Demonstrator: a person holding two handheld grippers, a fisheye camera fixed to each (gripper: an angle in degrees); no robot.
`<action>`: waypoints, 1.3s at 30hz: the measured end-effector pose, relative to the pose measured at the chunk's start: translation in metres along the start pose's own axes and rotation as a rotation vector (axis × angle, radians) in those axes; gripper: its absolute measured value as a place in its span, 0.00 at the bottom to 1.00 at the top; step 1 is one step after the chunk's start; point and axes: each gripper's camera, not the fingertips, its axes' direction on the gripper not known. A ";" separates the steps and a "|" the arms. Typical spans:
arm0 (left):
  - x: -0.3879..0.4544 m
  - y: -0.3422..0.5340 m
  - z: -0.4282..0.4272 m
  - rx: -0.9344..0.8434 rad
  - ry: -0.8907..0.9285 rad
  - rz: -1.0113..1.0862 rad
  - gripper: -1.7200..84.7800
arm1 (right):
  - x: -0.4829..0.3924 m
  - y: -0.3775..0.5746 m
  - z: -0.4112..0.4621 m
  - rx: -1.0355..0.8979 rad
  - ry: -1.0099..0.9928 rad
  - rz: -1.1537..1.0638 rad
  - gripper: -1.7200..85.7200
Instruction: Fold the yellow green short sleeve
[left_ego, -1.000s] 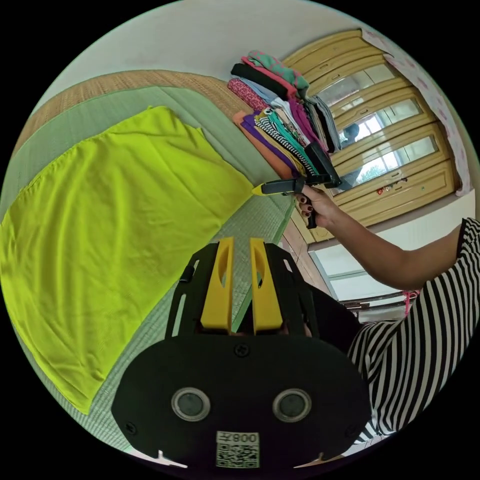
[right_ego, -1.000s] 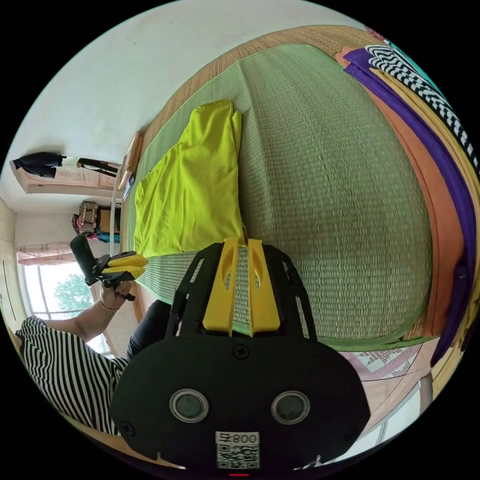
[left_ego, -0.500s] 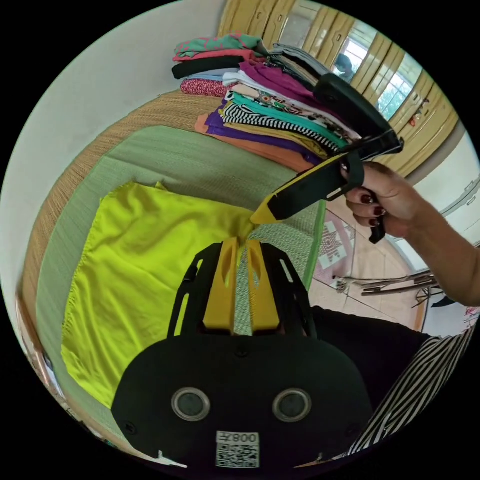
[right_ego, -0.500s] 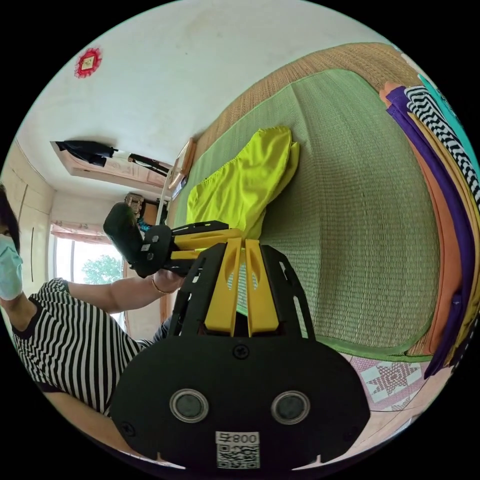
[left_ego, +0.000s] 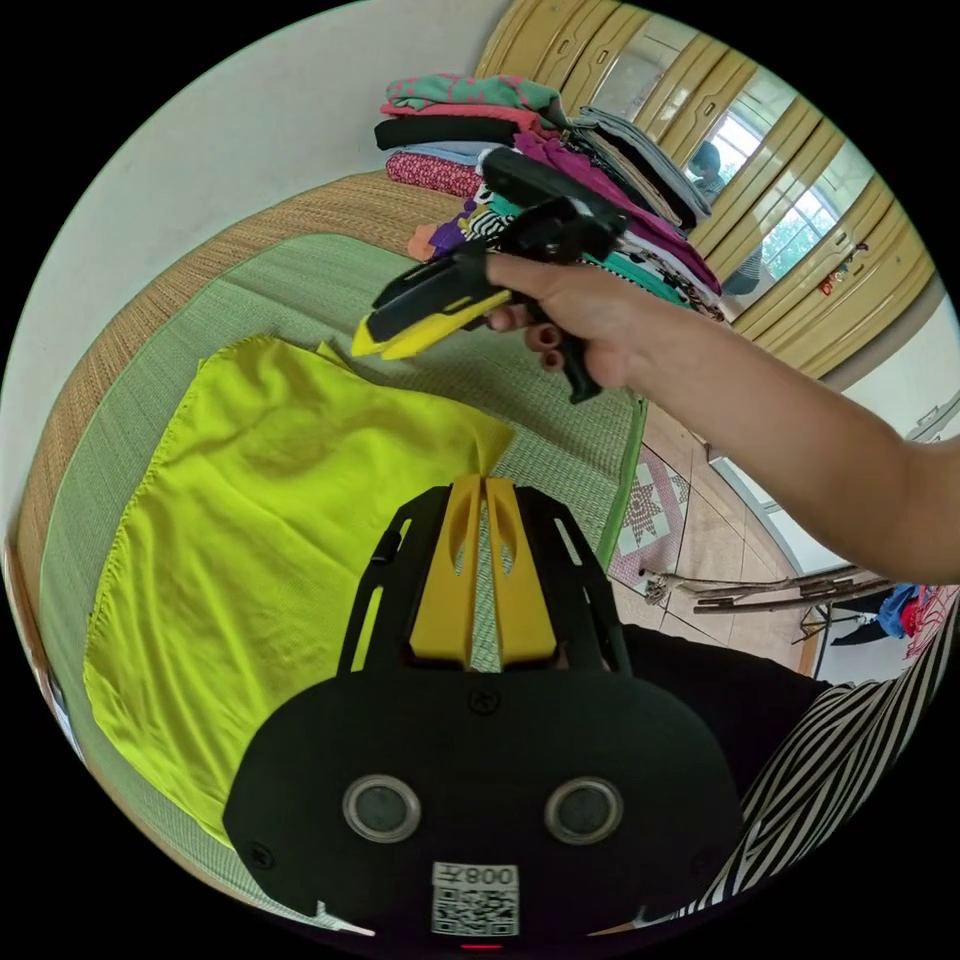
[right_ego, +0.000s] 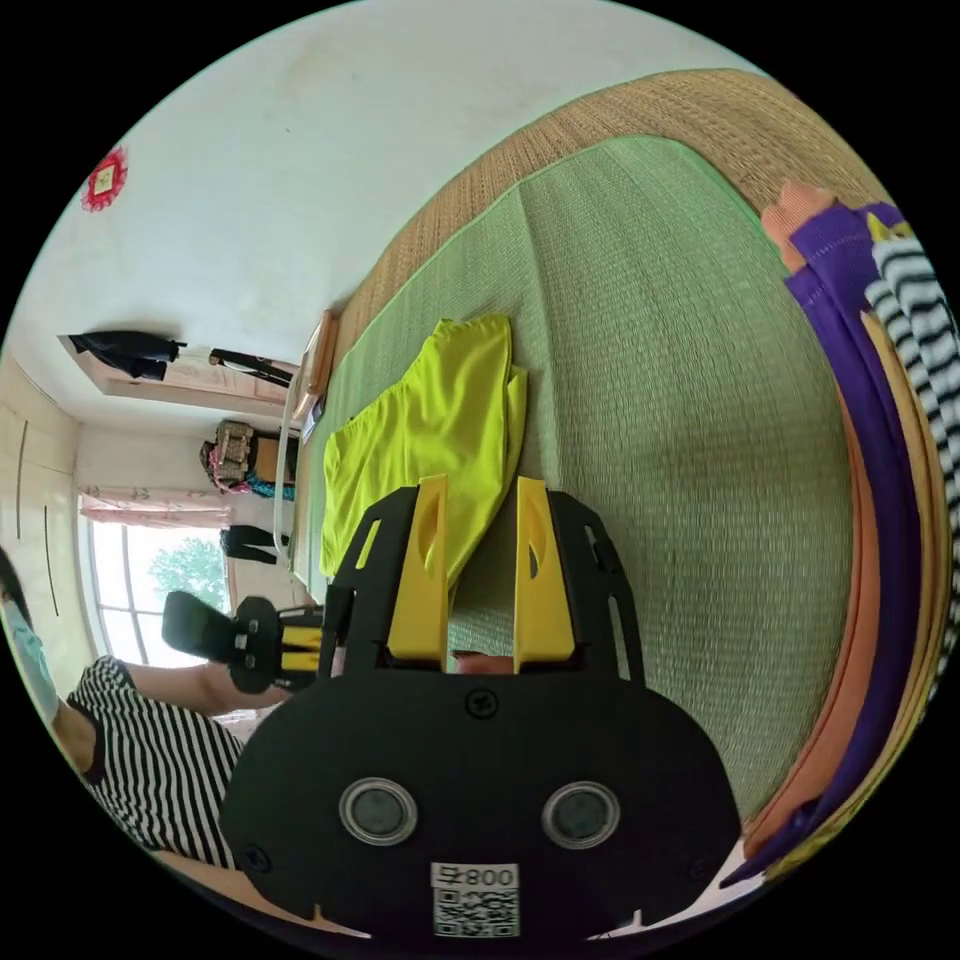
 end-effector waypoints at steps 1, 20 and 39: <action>0.001 0.001 0.001 0.003 0.005 -0.002 0.03 | 0.000 -0.014 0.008 -0.004 0.020 0.006 0.15; 0.007 0.041 -0.022 0.027 0.081 -0.046 0.03 | -0.012 -0.083 0.090 -0.069 0.125 -0.006 0.04; -0.015 0.159 -0.162 0.179 0.302 -0.107 0.03 | -0.041 0.001 0.077 0.099 0.031 0.018 0.03</action>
